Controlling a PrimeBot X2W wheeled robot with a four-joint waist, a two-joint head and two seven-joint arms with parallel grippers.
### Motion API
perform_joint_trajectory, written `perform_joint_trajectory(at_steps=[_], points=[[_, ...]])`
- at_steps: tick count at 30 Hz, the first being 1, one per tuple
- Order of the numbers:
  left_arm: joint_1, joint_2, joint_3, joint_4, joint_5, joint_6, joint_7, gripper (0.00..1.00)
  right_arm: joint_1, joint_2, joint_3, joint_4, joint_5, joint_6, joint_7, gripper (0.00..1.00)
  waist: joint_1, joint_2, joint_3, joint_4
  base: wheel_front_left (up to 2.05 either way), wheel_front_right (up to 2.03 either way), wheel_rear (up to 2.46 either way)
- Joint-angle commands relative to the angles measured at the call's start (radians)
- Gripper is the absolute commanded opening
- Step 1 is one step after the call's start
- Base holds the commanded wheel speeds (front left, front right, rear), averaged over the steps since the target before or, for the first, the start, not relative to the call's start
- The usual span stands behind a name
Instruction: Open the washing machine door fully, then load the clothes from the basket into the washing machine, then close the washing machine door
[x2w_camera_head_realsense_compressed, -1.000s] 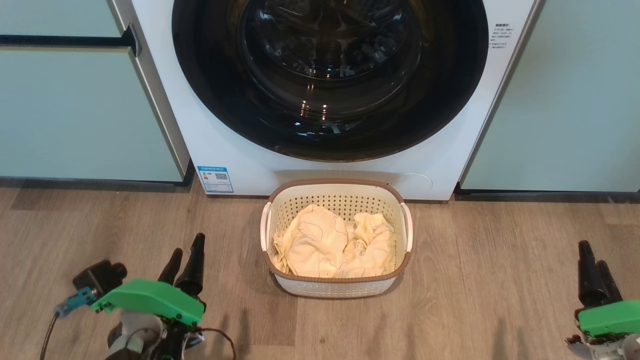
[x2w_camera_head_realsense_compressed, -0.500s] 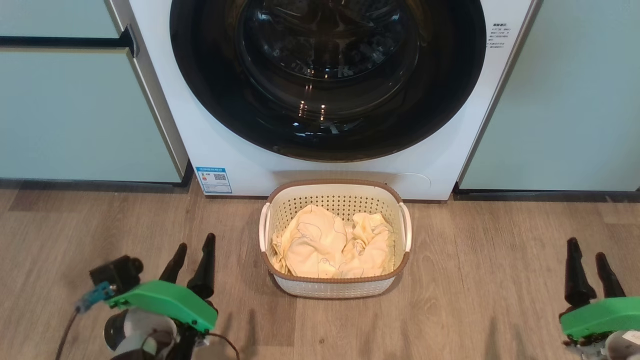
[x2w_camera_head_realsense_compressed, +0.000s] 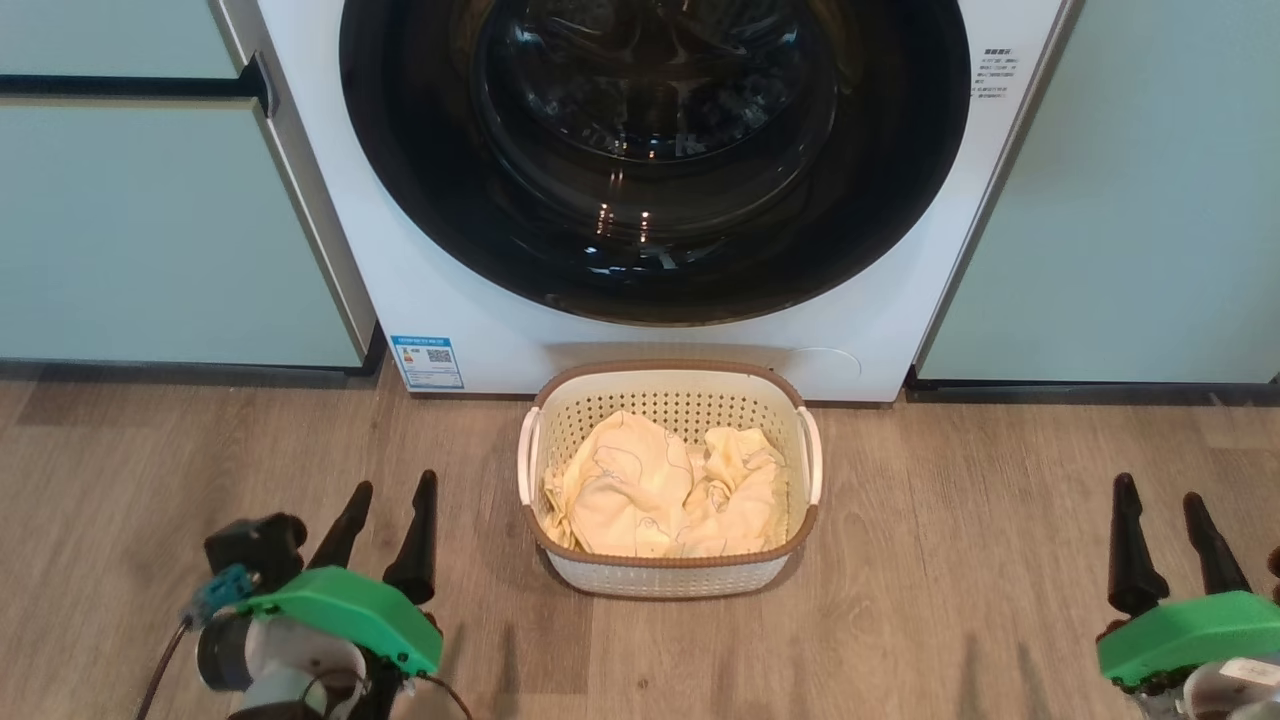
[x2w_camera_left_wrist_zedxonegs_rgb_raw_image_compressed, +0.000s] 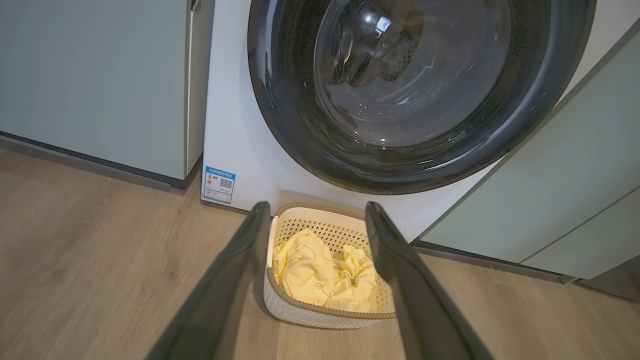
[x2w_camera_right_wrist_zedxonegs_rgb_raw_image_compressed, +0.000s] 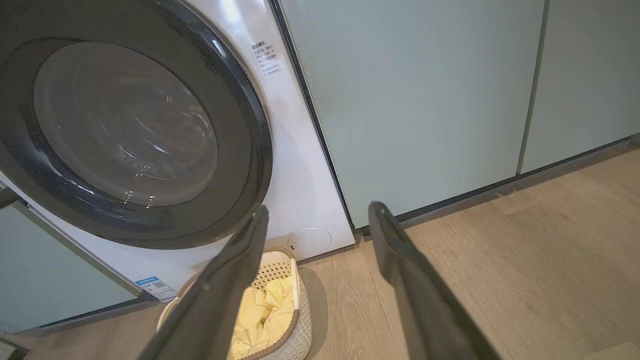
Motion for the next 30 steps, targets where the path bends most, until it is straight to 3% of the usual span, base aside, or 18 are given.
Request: perform_joint_trajectory(at_steps=[1, 30], points=[[-0.066, 0.027, 0.017, -0.026, 0.030, -0.001, -0.014, 1.00, -0.066, -0.009, 0.021, -0.034, -0.034, -0.002, -0.017, 1.00, 0.0000, 0.0000, 0.000, 0.000, 0.00, 0.00, 0.00], [-0.118, 0.045, -0.015, 0.013, 0.380, 0.006, -0.102, 1.00, -0.102, -0.011, 0.046, -0.033, -0.416, -0.003, -0.106, 1.00, 0.0000, 0.0000, 0.017, -0.004, 0.00, 0.00, 0.00]])
